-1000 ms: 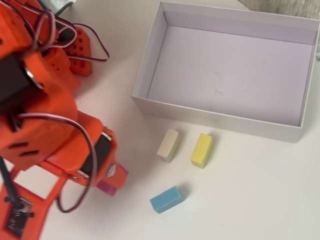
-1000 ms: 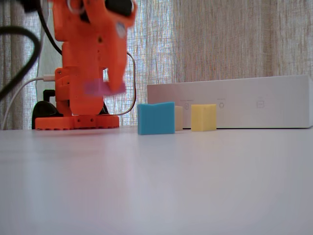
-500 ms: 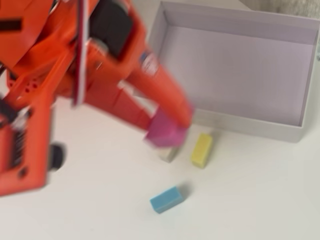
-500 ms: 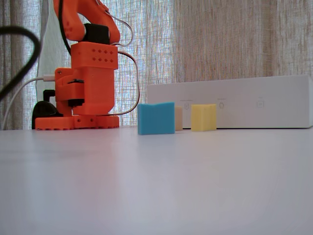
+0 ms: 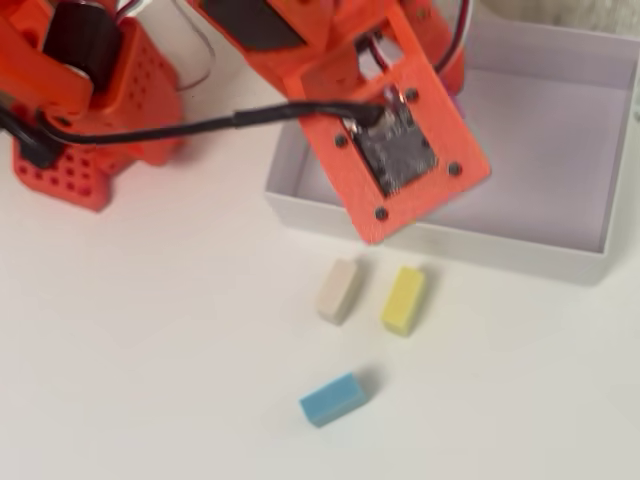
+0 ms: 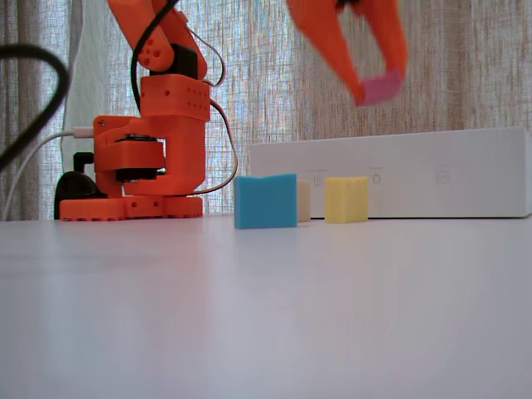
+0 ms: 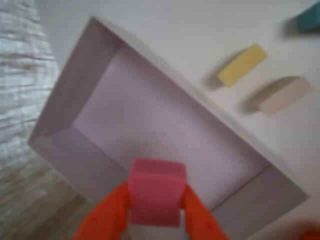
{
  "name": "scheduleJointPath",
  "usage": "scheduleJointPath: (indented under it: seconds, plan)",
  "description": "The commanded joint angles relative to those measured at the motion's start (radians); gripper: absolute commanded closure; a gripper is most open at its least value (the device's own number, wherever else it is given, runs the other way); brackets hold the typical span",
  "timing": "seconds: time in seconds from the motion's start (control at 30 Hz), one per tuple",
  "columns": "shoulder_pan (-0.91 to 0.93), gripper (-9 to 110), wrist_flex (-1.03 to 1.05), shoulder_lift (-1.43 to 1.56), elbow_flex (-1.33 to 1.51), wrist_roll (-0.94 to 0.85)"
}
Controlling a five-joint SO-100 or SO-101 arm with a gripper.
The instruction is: Grasp the pink cuboid and put it in the bin.
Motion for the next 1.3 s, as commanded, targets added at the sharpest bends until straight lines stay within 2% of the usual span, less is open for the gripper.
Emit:
scheduleJointPath:
  seconds: [0.0, 0.13, 0.23, 0.53, 0.8, 0.9, 1.07, 1.27]
  plan:
    - [-0.017, 103, -0.046, 0.000, 0.061, -0.011]
    - [-0.026, 74, -0.078, 0.025, 0.126, -0.012]
    - [-0.037, 65, -0.141, 0.034, 0.141, -0.014]
    - [0.046, 65, -0.449, 0.115, 0.080, -0.014]
    - [0.314, 65, -0.836, 0.296, 0.014, 0.000]
    - [0.446, 64, -0.930, 0.364, 0.015, 0.120]
    - [0.663, 65, -0.885, 0.468, 0.048, 0.348]
    - [0.801, 65, -0.681, 0.718, 0.339, 0.426]
